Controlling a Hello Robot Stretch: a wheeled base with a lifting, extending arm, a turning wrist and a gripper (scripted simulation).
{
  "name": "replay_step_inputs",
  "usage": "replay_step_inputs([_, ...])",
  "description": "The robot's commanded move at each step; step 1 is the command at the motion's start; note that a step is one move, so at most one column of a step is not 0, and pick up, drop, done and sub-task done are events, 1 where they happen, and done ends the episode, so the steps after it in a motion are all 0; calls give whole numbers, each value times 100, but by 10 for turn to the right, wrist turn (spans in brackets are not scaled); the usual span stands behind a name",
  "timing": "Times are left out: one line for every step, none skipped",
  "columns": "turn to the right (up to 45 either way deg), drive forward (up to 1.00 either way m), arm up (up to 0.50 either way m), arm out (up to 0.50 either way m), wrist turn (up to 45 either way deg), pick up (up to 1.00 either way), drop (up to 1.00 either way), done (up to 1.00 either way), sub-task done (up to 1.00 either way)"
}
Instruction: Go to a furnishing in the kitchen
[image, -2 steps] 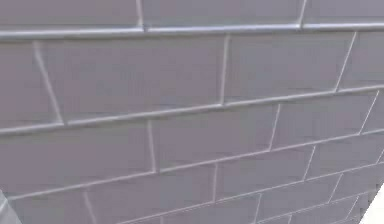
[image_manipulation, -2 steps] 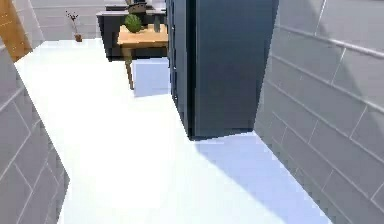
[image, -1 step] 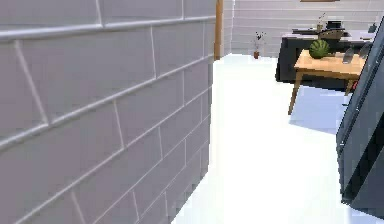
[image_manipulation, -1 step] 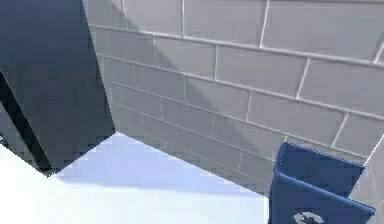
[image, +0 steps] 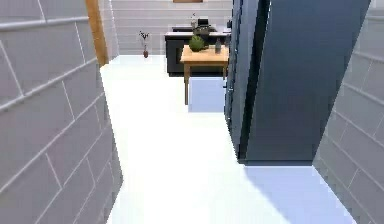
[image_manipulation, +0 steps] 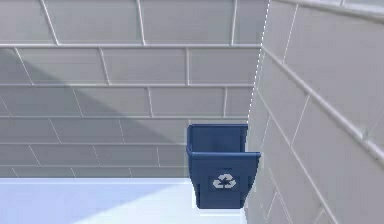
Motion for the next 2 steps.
replay_step_inputs([0,5,0,0,0,0,0,0,0])
replay_step_inputs([0,100,0,0,0,0,0,0,0])
